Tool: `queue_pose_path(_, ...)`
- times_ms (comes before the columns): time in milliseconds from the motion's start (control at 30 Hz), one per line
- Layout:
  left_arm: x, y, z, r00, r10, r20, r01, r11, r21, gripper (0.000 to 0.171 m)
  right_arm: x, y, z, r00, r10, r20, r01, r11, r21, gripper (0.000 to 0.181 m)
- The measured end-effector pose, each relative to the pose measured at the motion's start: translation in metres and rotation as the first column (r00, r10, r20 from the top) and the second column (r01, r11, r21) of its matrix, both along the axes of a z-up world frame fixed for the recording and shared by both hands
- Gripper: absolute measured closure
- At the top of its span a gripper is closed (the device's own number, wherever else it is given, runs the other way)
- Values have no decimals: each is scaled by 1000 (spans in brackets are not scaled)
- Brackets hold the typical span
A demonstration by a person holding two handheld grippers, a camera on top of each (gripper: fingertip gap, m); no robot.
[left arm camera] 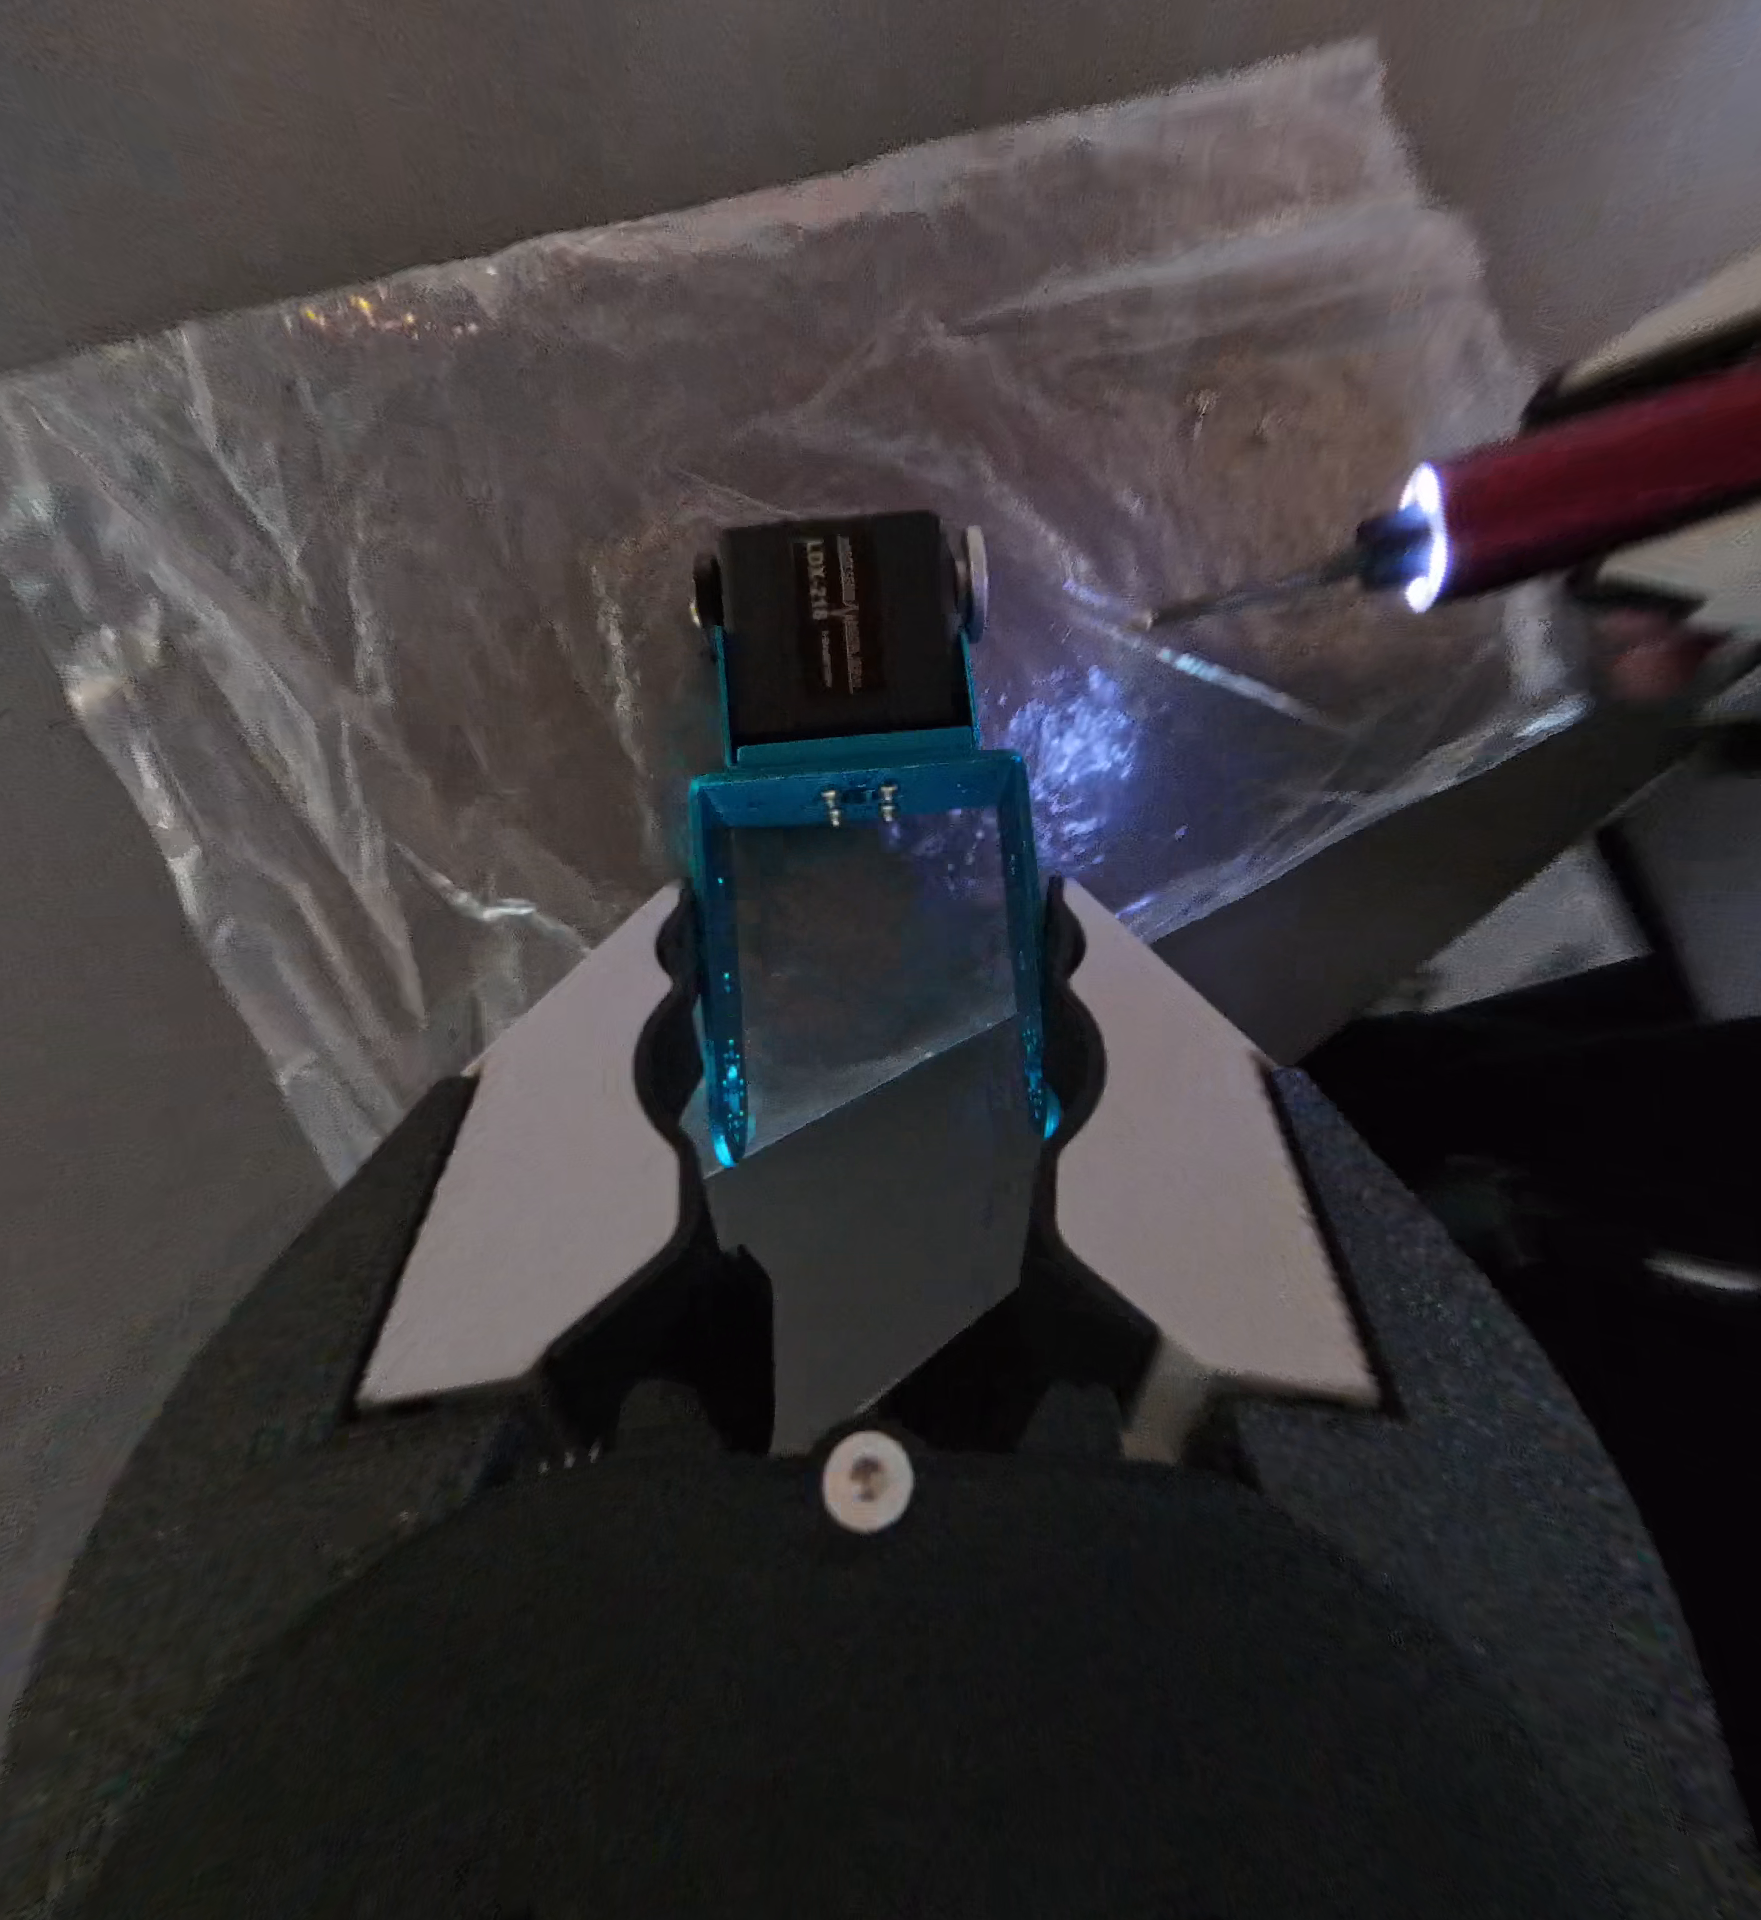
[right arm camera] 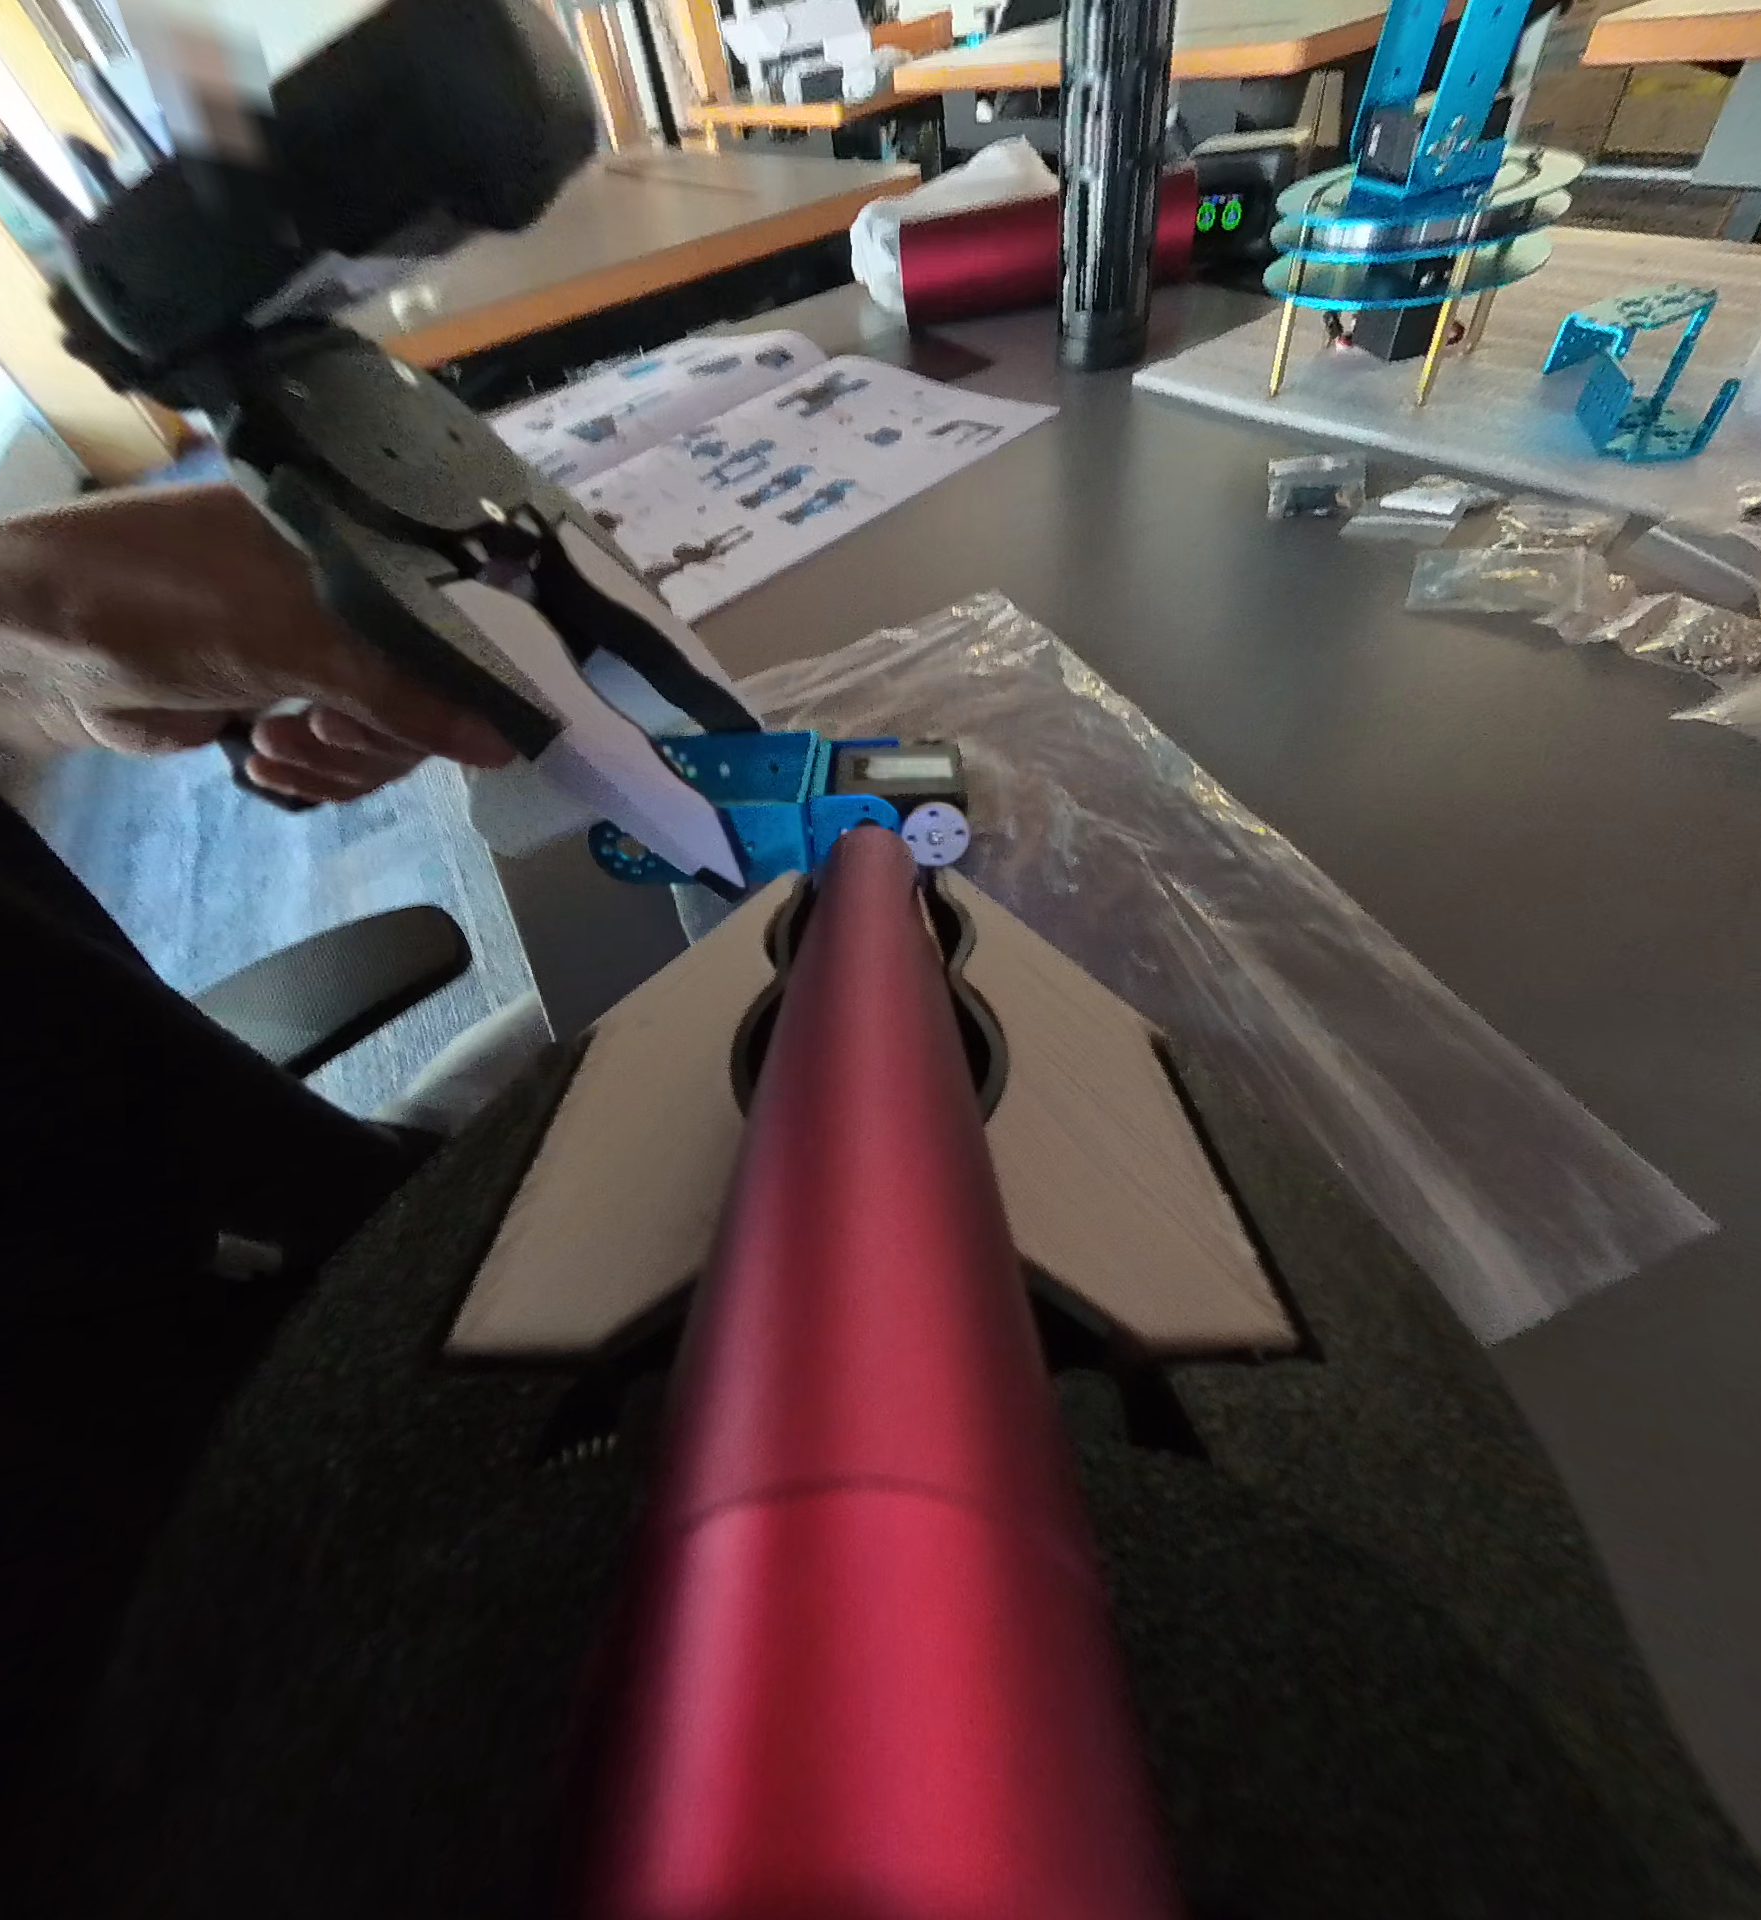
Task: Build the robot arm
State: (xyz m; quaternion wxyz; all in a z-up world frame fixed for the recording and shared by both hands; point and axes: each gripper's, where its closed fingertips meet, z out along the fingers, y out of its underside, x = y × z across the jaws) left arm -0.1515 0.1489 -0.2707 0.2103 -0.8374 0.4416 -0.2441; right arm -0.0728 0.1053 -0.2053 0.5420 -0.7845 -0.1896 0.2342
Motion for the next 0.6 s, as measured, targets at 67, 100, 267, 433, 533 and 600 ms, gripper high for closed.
queue_pose_path(67, 1, 0, 7, 994, 58, 88, -43, 984, -171, 107, -3, 5, 7, 997, -5, -72, 5, 1000, 3, 159)
queue_pose_path(100, 0, 1, 9, 990, 78, 119, -48, 970, -237, 107, -3, 7, 10, 995, -10, -104, 10, 1000, 7, 159)
queue_pose_path(267, -2, 4, 16, 966, 153, 208, -51, 903, -426, 107, -10, 23, 19, 987, -6, -158, 9, 1000, 19, 158)
queue_pose_path(433, -2, 5, 18, 949, 191, 252, -42, 866, -498, 107, -16, 34, 9, 995, -15, -98, 15, 1000, -6, 159)
queue_pose_path(533, -1, 6, 18, 947, 193, 255, -41, 864, -502, 108, -19, 36, 9, 993, -7, -114, 6, 1000, -8, 159)
queue_pose_path(600, -1, 6, 18, 947, 192, 257, -39, 864, -501, 107, -19, 37, 11, 992, -3, -124, 3, 1000, -4, 159)
